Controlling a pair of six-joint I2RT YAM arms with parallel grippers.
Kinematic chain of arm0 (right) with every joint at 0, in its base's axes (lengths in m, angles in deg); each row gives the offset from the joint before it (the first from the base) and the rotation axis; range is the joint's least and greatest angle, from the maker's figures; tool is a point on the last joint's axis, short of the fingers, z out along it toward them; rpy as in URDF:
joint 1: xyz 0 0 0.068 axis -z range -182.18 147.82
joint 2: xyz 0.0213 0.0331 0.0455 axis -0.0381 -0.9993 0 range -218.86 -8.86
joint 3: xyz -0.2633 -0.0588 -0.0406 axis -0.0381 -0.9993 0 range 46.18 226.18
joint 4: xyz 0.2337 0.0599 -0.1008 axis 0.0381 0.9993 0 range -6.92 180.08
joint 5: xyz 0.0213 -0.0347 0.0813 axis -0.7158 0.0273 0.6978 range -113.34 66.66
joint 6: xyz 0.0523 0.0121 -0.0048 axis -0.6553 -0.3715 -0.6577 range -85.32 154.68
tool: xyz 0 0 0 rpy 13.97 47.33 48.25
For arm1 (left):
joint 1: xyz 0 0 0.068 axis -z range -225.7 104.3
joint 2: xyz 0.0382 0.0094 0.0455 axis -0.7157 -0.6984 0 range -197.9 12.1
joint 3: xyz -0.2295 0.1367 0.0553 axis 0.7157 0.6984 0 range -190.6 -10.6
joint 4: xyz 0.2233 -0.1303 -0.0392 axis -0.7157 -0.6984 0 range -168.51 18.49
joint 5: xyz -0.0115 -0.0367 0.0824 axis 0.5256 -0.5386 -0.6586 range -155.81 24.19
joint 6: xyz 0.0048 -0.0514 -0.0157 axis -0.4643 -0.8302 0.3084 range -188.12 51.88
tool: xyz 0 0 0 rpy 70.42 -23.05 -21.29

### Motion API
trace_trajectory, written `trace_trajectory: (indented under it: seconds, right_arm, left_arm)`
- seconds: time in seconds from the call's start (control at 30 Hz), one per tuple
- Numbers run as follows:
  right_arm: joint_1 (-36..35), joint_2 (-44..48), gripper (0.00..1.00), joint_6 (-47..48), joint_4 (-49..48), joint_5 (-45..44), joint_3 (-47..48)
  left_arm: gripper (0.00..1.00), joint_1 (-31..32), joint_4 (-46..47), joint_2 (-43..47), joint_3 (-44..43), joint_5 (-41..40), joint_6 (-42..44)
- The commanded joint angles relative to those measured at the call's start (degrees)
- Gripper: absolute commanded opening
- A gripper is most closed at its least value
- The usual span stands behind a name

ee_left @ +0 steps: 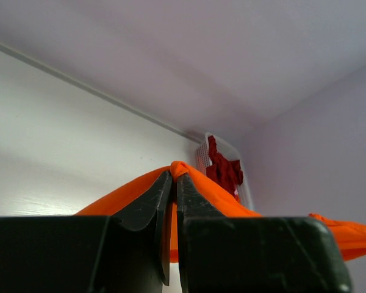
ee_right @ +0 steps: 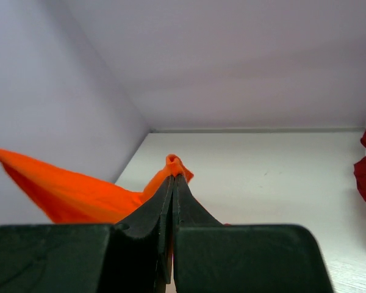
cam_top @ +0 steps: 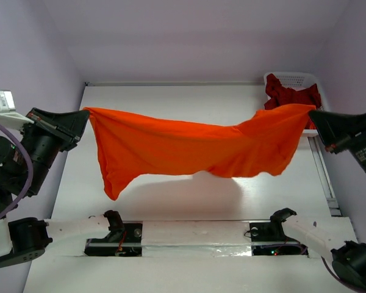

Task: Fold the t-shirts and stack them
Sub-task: Flatten the tshirt out

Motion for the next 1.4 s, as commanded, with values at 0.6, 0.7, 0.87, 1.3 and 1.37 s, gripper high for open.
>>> trace_trajectory:
  seconds: [0.6,0.7,0.87,1.3,1.37]
  right_arm:
    - [-0.06,12.23,0.0,-2.17,-6.08,24.82,-3.17]
    - [-0.06,13.99,0.0,-3.22,-7.4,26.86,-4.49]
    - [-0.06,15.84,0.0,-4.54,-7.49,30.64,-4.23]
    - [-0.06,14.88,0.0,-9.37,-7.05,38.46,7.01]
    - [-0.06,13.65,0.0,-10.07,-6.79,39.52,11.3]
  left_arm:
    - [0.0,-0.23,17.29,6.05,4.6,34.87,12.62]
    - [0.0,-0.23,18.52,6.49,5.13,40.05,12.89]
    - [0.0,-0.84,21.95,7.89,6.01,48.3,12.72]
    - [0.0,-1.37,32.94,11.94,2.59,68.36,9.82]
    - [0.0,-1.89,34.17,12.12,1.09,70.55,9.03]
